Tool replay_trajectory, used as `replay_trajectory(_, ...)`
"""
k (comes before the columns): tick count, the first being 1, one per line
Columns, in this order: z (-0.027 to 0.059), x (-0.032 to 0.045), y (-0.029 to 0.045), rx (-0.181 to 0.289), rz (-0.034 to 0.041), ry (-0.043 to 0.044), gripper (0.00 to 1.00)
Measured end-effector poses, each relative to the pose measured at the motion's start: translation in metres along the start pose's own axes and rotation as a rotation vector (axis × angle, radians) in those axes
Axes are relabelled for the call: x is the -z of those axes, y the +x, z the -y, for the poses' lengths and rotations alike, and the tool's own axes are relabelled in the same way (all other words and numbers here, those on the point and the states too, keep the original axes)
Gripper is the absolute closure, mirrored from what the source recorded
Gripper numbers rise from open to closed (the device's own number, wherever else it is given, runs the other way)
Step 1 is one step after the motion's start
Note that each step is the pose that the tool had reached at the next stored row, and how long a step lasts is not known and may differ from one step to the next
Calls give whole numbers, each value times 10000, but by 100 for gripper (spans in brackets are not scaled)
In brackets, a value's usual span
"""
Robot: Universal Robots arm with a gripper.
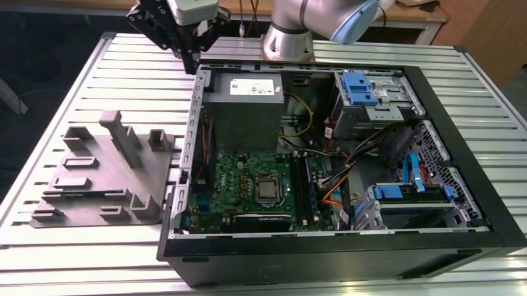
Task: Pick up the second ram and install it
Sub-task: 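Reach for the second ram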
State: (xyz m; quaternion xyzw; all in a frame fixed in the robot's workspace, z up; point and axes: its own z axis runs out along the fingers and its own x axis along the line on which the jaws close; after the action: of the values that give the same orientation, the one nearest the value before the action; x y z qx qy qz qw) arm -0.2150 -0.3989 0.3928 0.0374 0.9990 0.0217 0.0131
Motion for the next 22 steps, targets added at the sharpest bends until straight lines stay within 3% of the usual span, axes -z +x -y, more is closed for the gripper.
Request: replay_trajectory(22, 37, 4, 494, -1, 0, 0, 93)
